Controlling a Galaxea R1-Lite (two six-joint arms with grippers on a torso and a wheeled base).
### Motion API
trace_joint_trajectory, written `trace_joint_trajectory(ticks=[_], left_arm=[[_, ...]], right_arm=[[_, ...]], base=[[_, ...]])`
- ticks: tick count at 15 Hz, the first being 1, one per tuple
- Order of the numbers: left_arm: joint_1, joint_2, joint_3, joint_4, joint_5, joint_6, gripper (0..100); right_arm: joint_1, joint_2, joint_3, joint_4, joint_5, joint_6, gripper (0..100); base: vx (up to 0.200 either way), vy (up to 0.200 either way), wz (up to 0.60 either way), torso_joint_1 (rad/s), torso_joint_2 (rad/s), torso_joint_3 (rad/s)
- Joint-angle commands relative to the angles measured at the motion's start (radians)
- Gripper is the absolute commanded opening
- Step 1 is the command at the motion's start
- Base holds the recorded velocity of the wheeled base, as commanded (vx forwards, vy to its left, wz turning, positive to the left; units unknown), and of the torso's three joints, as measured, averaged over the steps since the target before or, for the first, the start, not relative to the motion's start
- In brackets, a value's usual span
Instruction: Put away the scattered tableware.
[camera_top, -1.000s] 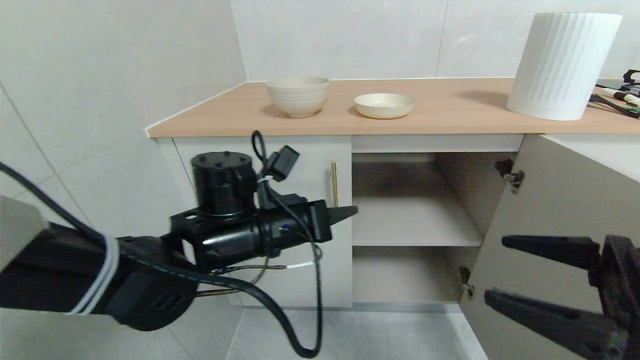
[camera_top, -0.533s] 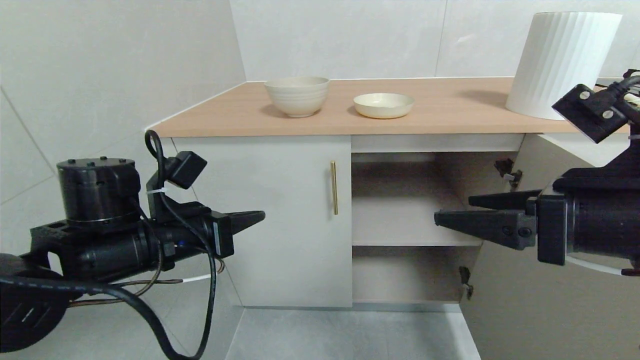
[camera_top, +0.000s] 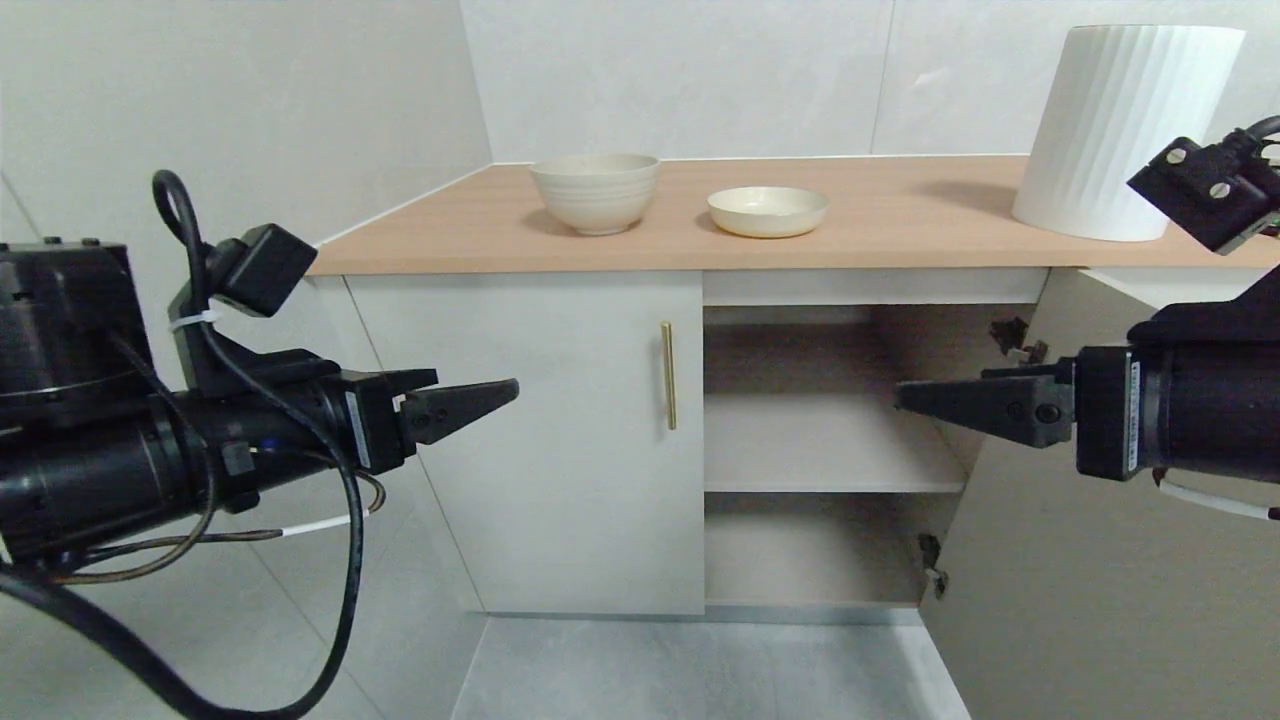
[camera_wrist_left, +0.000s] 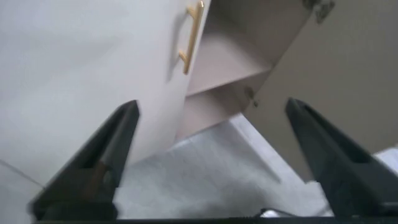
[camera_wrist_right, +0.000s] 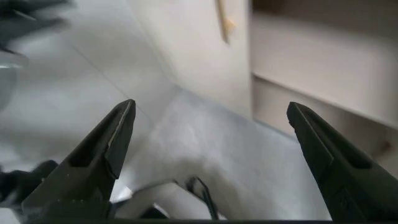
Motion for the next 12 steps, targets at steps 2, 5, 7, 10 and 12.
trace_joint_trajectory(ticks=[2, 5, 7, 10, 12], left_arm=[[-0.003, -0.056, -0.025, 0.024, 0.005, -0.001, 100], [-0.017, -0.056, -0.022, 0.024, 0.007, -0.001, 100], [-0.023, -0.07, -0.02, 0.027, 0.007, -0.001, 100], [-0.023, -0.092, -0.019, 0.027, 0.005, -0.001, 100], [-0.022, -0.102, -0.02, 0.027, 0.005, -0.001, 100]], right_arm=[[-0.009, -0.01, -0.046, 0.032, -0.014, 0.0, 100], [-0.011, -0.012, -0.046, 0.033, -0.014, 0.0, 100], [-0.011, -0.012, -0.046, 0.033, -0.014, 0.0, 100], [-0.011, -0.01, -0.044, 0.033, -0.012, 0.0, 100], [-0.009, -0.012, -0.044, 0.033, -0.011, 0.0, 100]], base=[[0.0, 0.0, 0.0, 0.0, 0.0, 0.0], [0.0, 0.0, 0.0, 0.0, 0.0, 0.0], [0.0, 0.0, 0.0, 0.0, 0.0, 0.0], [0.133, 0.0, 0.0, 0.0, 0.0, 0.002], [0.2, 0.0, 0.0, 0.002, 0.0, 0.005]])
